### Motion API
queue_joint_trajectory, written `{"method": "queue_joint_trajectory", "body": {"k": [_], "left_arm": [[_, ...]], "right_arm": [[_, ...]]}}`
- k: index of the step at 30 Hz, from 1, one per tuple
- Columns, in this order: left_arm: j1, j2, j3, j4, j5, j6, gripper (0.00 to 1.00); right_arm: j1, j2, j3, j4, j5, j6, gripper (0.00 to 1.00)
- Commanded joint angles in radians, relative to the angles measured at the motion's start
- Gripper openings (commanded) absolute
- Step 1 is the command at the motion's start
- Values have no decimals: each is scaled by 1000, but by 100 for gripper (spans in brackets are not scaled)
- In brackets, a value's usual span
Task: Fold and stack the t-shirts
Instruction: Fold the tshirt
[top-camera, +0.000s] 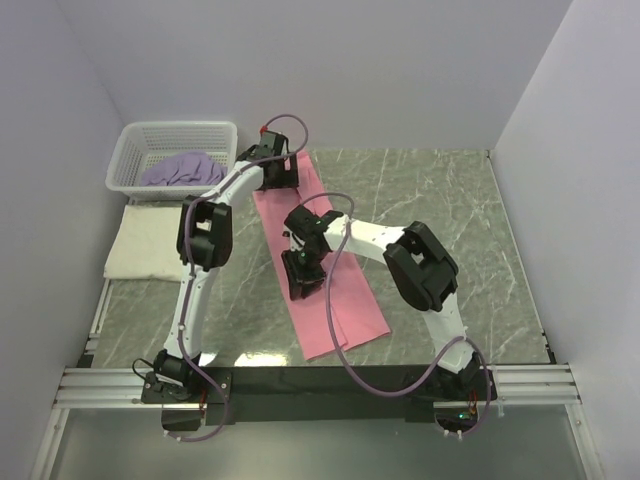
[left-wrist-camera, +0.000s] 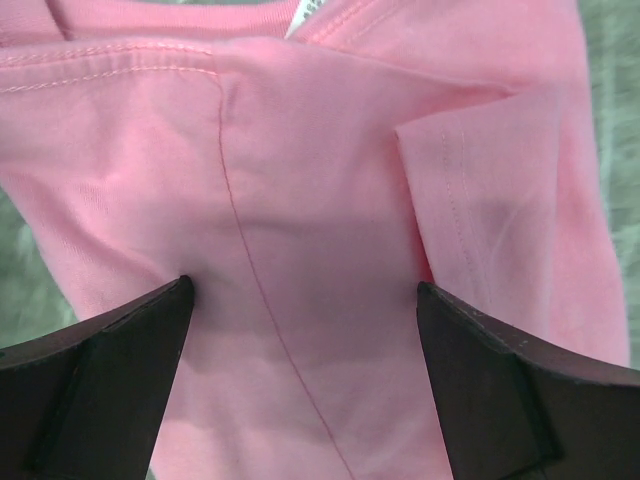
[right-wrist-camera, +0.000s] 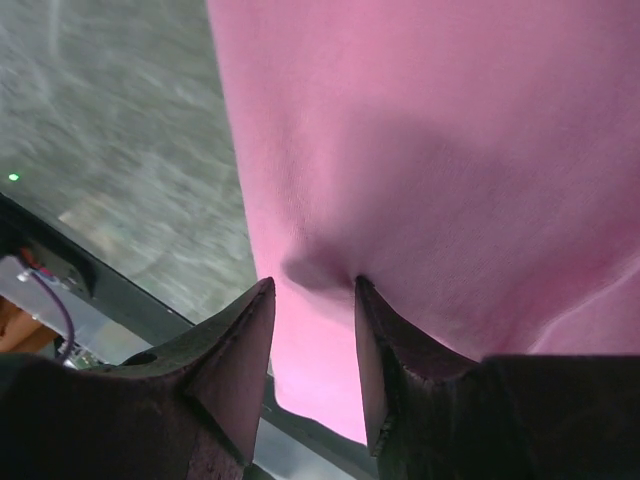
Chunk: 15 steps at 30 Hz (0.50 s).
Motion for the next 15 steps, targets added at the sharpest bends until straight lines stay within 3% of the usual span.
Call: {"method": "queue_joint_trajectory", "body": {"k": [1,6,12,15], "left_arm": [[0,56,38,78,103,10,99],[11,44,36,146,180,-28,100],[16,-148,-93,296,232,-79,99],[16,-229,-63,280,238,-96,99]], "right_arm": [[16,12,-2,79,7,47,45],[19,-118,-46,141,95,55,46],[5,-308,-74,159,197,35,47],[-15,-401,-146,162,226,42,47]]}}
